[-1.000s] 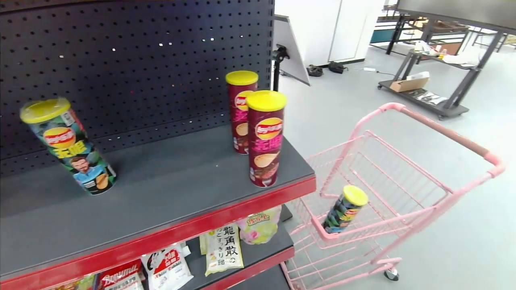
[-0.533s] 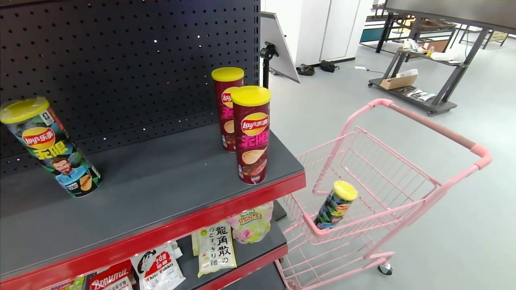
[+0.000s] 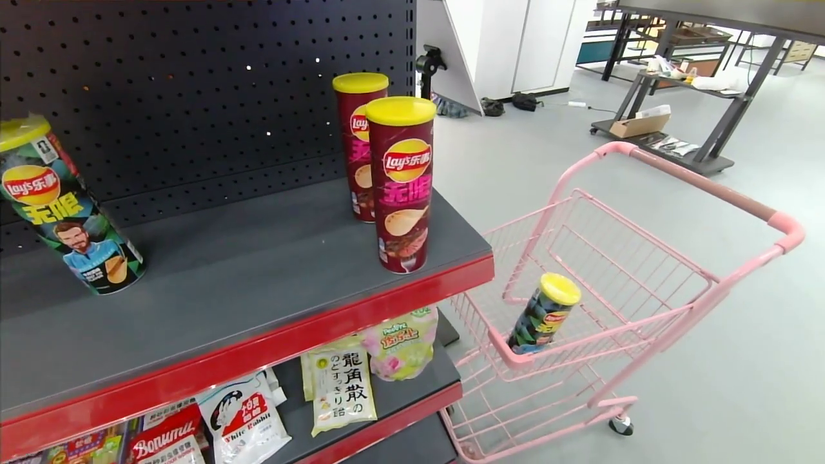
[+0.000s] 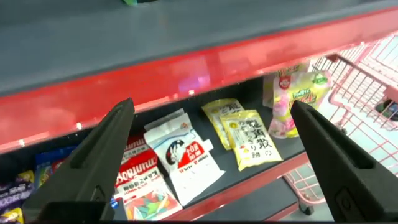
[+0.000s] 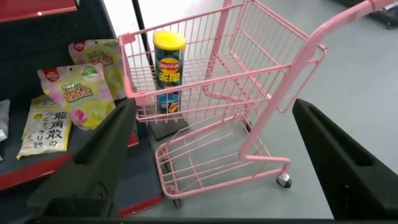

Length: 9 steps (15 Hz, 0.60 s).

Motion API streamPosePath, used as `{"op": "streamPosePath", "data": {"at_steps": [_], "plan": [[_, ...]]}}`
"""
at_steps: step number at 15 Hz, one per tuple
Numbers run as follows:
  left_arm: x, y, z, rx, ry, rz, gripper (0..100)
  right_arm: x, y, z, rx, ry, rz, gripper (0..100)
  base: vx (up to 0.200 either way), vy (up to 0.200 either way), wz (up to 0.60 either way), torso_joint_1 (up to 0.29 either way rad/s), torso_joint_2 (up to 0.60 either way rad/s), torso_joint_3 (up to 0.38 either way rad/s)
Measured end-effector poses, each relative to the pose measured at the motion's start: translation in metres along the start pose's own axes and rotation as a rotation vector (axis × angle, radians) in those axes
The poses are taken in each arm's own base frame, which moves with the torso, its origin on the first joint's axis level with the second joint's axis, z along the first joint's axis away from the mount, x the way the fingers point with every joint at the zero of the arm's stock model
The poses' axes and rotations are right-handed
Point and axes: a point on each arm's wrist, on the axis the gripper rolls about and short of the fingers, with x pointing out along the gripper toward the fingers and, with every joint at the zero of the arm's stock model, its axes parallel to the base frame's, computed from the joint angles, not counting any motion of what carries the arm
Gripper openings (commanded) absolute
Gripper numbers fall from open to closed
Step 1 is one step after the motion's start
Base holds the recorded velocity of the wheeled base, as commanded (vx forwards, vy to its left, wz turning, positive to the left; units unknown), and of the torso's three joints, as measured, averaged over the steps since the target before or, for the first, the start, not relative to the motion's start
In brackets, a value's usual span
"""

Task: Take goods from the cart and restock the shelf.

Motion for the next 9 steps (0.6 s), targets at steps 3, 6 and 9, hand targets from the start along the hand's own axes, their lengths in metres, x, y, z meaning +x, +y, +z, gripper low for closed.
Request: {"op": "streamPosePath", "data": {"at_steps": [3,6,9], "plan": [[0.0,0.0,0.0,0.0,0.0,0.0,100,0.0,0.0,0.0,-0.001,0.0,-0.001,100,0.0,0.0,0.0,-0.18,0.52,0.334],[0.0,0.0,0.0,0.0,0.0,0.0,100,0.0,0.0,0.0,-0.002,0.0,-0.002,100,0.0,0.0,0.0,-0.175,0.54,0.367],[0.0,0.0,-0.0001,0.0,0.001,0.0,100,0.0,0.0,-0.0001,-0.004,0.001,-0.002,100,0.0,0.0,0.0,-0.131,0.47,0.331]]}}
